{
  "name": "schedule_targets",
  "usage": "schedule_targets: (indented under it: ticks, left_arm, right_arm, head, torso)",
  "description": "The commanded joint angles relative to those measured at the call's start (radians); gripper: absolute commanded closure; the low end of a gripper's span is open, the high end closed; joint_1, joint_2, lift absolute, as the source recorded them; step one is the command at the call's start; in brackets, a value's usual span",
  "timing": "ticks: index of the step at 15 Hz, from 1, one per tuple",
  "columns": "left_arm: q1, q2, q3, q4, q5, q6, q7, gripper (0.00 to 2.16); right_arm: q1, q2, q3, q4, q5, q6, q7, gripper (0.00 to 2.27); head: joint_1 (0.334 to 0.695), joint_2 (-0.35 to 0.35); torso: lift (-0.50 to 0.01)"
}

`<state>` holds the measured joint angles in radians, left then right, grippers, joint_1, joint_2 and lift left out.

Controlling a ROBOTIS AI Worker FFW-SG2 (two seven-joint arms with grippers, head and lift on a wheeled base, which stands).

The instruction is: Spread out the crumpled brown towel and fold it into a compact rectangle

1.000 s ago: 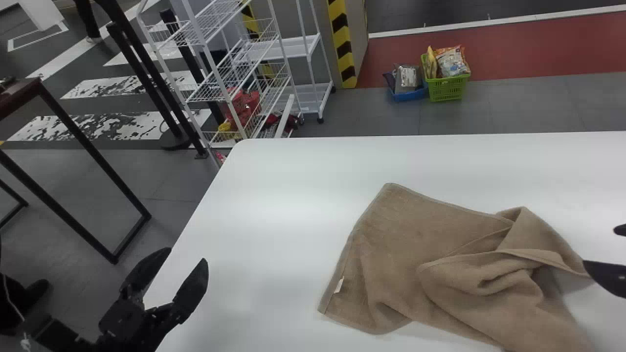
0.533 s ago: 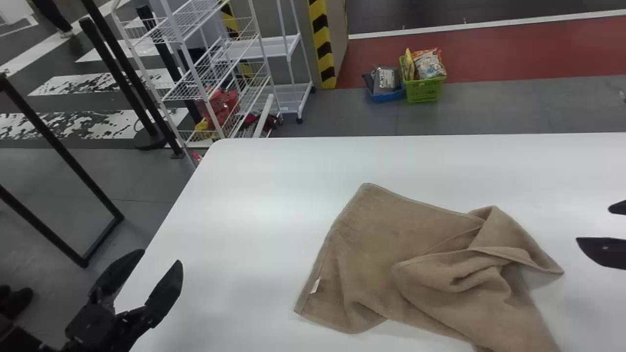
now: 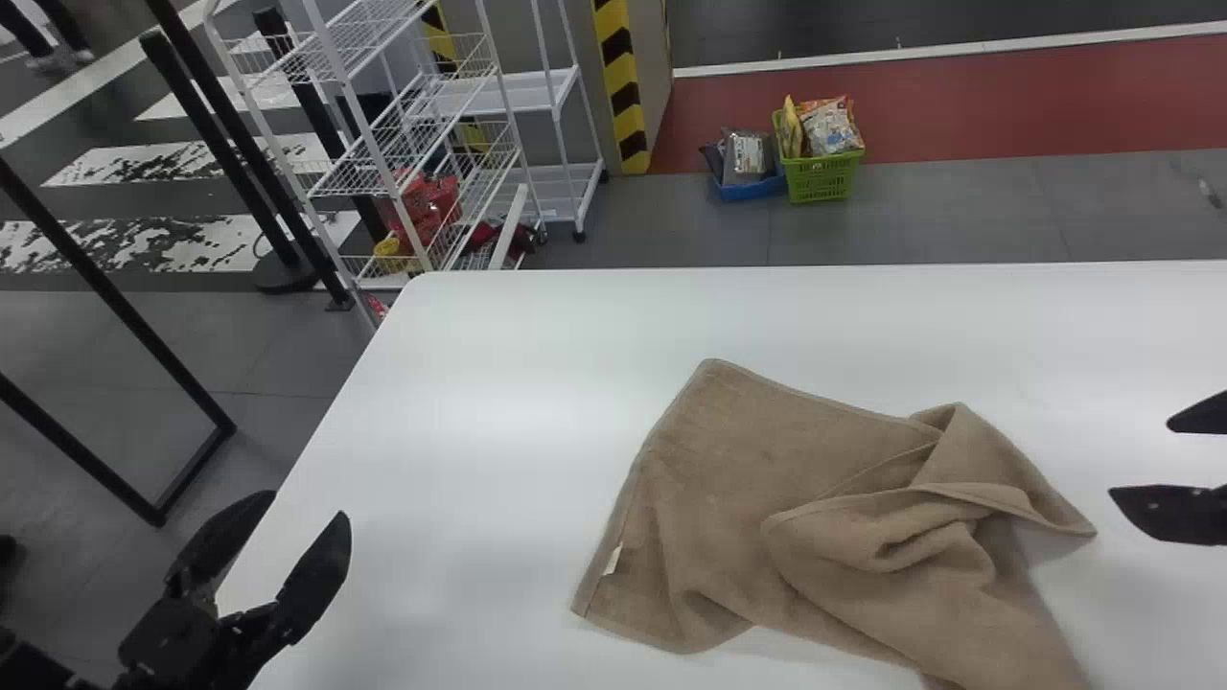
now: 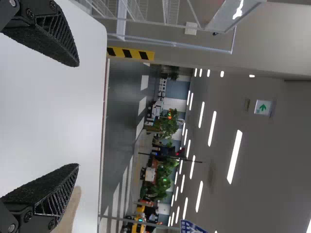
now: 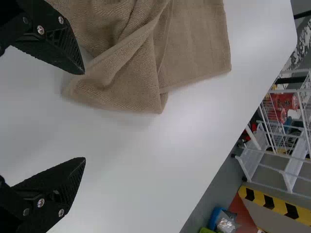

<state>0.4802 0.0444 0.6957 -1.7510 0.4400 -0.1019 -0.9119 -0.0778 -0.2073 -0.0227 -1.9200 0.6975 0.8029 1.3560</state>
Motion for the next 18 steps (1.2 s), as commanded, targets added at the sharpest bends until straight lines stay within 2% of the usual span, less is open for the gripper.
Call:
schedule_targets:
  ticks: [1,7,18]
  left_arm:
    - [0.000,-0.001,0.007,0.001,0.000,0.000,-0.002,0.07]
    - [0.000,0.000,0.018,0.010,0.008,0.000,-0.005,0.07]
    - [-0.003,0.003,0.022,0.025,0.014,0.000,-0.016,0.07]
  right_arm:
    - [0.018,-0.007,0.024,-0.008,0.007,0.000,0.011,0.21]
    - [0.035,-0.020,0.106,-0.004,0.054,-0.009,0.011,0.22]
    - [-0.010,0.009,0.176,0.105,0.125,-0.052,0.011,0.35]
  head:
    - [0.695,0.284]
    - [0.695,0.324]
    - [0.695,0.350]
  torso:
    - [-0.127]
    - [-0.127]
    - [-0.127]
